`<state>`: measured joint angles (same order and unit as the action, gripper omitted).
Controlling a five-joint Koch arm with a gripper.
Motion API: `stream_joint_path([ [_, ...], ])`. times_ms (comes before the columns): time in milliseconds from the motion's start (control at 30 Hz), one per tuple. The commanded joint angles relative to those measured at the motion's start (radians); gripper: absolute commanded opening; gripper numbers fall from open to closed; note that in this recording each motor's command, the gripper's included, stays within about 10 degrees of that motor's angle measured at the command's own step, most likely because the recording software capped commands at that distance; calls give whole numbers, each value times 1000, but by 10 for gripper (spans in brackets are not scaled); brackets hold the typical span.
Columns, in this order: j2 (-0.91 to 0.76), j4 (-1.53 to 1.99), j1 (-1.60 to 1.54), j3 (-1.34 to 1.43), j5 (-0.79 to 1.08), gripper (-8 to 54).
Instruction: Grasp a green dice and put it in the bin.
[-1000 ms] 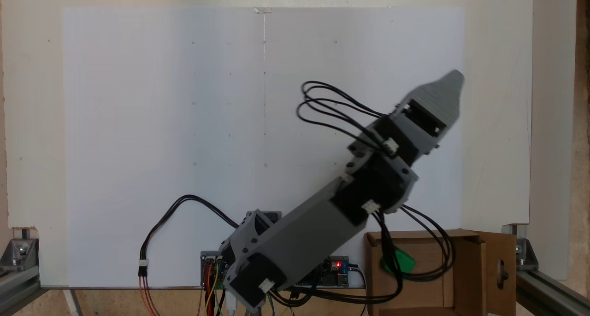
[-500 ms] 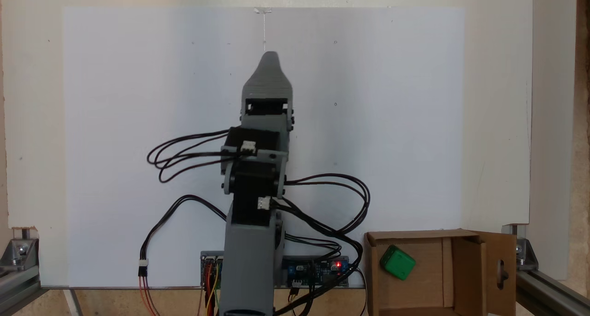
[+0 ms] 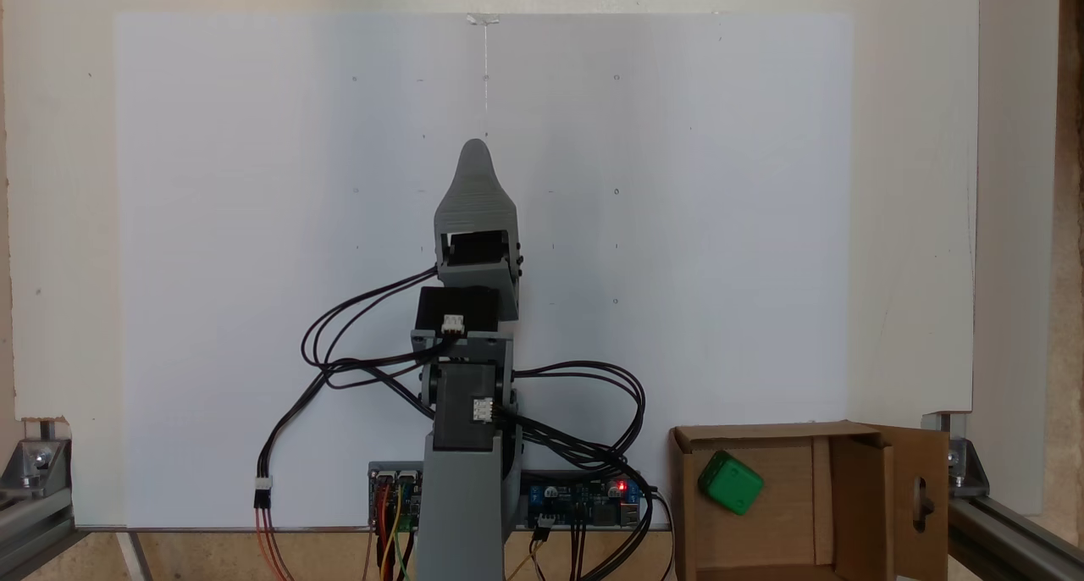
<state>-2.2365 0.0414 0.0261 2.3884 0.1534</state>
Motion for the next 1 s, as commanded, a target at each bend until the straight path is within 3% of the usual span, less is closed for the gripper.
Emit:
stream_joint_path([
  [0,-23,-164,23,5,-43,451],
  [633,-121,-965,-6,290,-43,446],
  [967,-132,-1078,-28,387,-41,443],
])
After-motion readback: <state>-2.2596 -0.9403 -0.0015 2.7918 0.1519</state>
